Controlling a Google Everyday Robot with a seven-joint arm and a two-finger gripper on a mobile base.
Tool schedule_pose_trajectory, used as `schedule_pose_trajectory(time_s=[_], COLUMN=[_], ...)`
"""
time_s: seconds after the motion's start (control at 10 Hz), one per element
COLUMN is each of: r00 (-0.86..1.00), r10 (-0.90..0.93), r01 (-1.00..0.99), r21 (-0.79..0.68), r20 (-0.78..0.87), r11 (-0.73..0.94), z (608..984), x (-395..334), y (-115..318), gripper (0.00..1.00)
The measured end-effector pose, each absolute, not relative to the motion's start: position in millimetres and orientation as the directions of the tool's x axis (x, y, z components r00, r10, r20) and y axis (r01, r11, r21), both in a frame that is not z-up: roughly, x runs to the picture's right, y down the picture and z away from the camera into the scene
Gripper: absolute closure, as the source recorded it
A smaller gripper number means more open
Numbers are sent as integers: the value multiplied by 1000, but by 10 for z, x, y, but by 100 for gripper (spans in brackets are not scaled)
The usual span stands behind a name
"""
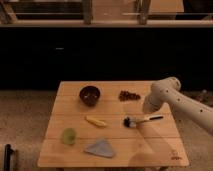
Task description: Wipe purple bowl with brush
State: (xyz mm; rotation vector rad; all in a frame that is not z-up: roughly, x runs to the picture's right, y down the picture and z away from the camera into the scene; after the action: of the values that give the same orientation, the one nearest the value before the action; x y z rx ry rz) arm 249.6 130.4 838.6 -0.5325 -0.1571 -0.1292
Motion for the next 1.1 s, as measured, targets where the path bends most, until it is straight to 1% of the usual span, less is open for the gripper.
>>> schedule_pose_trajectory(time_s=[0.7, 1.1], r00=[986, 987], r10=[-49, -20], r01=[128, 103], r21=[-523, -528], r20=[161, 161], r11=[843, 843], z=[8499, 8678], x=[2597, 2696], y=[1474, 1672], gripper=[20, 20])
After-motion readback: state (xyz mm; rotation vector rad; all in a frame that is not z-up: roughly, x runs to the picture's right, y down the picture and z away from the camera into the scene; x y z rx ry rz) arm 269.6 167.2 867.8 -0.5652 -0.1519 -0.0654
